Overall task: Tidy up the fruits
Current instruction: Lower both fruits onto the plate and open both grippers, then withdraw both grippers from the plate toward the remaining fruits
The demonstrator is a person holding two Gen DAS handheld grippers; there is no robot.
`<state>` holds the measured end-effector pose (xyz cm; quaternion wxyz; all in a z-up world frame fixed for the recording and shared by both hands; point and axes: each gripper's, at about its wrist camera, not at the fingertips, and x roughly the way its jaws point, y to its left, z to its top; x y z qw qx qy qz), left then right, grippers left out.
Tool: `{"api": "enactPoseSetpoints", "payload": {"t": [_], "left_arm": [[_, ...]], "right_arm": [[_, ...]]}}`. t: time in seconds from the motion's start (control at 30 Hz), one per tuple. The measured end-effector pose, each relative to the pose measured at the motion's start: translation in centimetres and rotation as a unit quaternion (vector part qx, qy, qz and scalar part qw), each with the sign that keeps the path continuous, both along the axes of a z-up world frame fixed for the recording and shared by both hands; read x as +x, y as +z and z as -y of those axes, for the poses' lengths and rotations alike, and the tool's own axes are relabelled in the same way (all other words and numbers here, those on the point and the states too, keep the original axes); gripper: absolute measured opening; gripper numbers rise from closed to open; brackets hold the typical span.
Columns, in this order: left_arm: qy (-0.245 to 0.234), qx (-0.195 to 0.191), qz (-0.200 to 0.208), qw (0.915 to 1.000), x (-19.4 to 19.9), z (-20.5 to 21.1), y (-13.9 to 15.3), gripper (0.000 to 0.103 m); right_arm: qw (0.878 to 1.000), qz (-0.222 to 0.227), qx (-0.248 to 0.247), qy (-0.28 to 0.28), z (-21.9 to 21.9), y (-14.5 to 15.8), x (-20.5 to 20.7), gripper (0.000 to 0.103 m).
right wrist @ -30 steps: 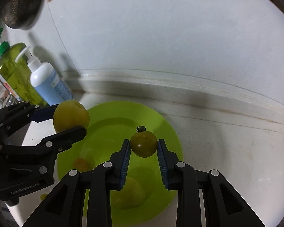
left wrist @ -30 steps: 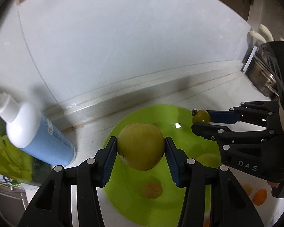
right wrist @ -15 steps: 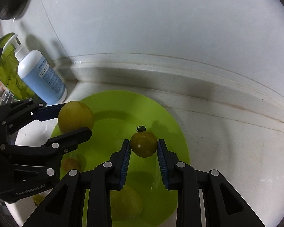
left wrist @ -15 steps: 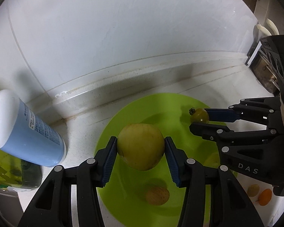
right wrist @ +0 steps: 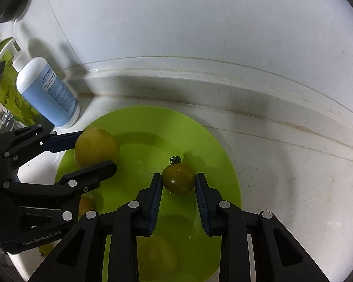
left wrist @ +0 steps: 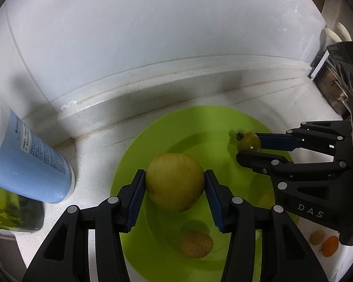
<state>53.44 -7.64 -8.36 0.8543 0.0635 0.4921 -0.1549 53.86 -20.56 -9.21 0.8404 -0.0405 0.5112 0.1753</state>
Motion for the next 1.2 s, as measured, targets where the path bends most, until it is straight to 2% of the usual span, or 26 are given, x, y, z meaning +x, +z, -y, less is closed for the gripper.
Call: {"api": "enactPoseSetpoints", "payload": {"t": [0.33, 0.43, 0.5, 0.57, 0.87, 1.2], "left_arm": [[0.001, -0.008, 0.01, 0.9999, 0.2, 0.0, 0.1, 0.05], [0.001, -0.008, 0.018, 0.9998, 0.1, 0.0, 0.6, 0.054], [0.001, -0.007, 0.025, 0.9997, -0.1, 0.0, 1.1, 0.056], [0.001, -0.008, 0.032, 0.9995, -0.5, -0.1, 1.6, 0.057], [0.007, -0.002, 0.076, 0.9971, -3.5, -1.1, 4.7, 0.063], [0.022, -0.013, 0.133, 0.9908, -8.6, -2.4, 8.7, 0.069]], "right_arm": [[1.0, -0.006, -0.001, 0.003, -0.5, -0.6, 0.1, 0.03], [1.0, -0.005, 0.0, 0.003, -0.6, -0.7, 0.2, 0.03], [1.0, -0.006, 0.003, 0.002, -0.5, -0.5, 0.0, 0.031], [1.0, -0.003, 0.007, 0.002, -0.5, -0.3, -0.2, 0.037], [0.999, 0.031, 0.012, -0.011, 0.3, 2.2, -2.9, 0.043], [0.994, 0.106, 0.021, -0.026, 0.4, 7.2, -8.1, 0.054]]}}
